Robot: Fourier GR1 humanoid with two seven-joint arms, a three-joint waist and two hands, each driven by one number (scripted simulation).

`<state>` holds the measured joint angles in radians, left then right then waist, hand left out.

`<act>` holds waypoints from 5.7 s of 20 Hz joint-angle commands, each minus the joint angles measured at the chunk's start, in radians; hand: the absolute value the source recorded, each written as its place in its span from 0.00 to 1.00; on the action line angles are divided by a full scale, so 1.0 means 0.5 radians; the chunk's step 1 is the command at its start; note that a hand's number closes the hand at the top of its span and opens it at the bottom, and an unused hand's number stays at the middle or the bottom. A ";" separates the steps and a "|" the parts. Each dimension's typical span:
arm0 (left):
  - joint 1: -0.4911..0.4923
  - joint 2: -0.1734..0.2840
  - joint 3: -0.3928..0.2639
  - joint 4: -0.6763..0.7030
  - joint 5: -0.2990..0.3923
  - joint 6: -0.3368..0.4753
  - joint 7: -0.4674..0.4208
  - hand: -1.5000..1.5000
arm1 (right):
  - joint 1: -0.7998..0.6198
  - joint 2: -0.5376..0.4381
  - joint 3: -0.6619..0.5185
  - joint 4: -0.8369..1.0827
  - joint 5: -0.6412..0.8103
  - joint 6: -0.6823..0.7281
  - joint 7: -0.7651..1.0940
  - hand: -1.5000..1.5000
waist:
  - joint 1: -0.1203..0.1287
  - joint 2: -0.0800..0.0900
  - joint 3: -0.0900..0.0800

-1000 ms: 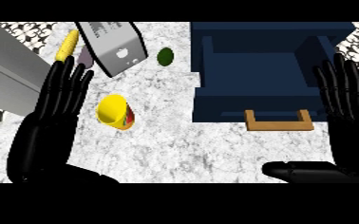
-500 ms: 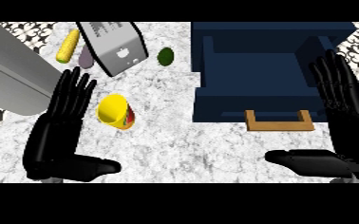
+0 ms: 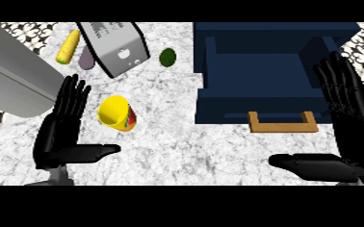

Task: Pick up the cup, place it into the drawer and close the drawer

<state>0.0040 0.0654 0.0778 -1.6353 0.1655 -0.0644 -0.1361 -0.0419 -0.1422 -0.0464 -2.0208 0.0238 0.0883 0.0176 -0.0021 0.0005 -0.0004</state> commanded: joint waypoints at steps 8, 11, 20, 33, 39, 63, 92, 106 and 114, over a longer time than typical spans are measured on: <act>-0.104 0.015 0.111 0.799 -0.201 0.049 -0.492 0.00 | 0.082 0.074 0.017 0.103 0.076 0.010 -0.174 0.00 | -0.003 0.001 0.000; -0.088 0.035 0.165 1.025 -0.196 0.006 -0.694 0.00 | -0.055 0.061 -0.012 0.110 0.037 0.001 -0.055 0.00 | 0.001 0.001 0.000; -0.514 0.261 0.393 1.877 -0.095 -0.205 -1.113 0.00 | -0.086 -0.043 -0.173 0.107 -0.106 0.133 -0.033 0.00 | -0.006 0.002 0.000; -0.933 0.336 0.464 2.859 -0.216 -0.244 -1.790 0.00 | -0.031 0.054 -0.032 0.000 0.005 0.100 0.033 0.00 | -0.034 0.010 -0.004; -0.988 0.341 0.478 2.938 -0.225 -0.232 -1.840 0.00 | 0.039 0.057 -0.023 0.135 0.034 0.153 -0.161 0.00 | -0.044 0.016 -0.005; -1.106 0.191 0.457 2.841 -0.167 -0.831 -1.824 1.00 | -0.092 0.082 -0.059 0.272 -0.006 0.141 -0.140 0.00 | -0.043 0.024 -0.006; -1.077 0.120 0.392 1.971 0.027 -0.683 -1.578 1.00 | -0.160 -0.023 -0.215 0.313 -0.041 0.149 -0.074 0.00 | 0.042 -0.015 0.004; -1.623 -0.123 0.070 1.156 -0.085 0.048 -0.578 1.00 | -0.055 -0.096 -0.304 0.223 -0.151 0.260 -0.102 0.00 | -0.003 -0.004 0.003; -2.009 -0.130 -0.211 1.340 -0.003 0.406 -0.328 1.00 | -0.063 -0.104 -0.316 0.320 -0.145 0.296 -0.184 0.00 | -0.031 0.005 0.002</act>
<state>-0.8909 0.0039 0.0227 -1.0337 0.1537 0.0585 -0.3428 -0.0365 -0.1661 -0.1810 -1.9117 -0.0397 0.2172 -0.0585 -0.0108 -0.0008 0.0006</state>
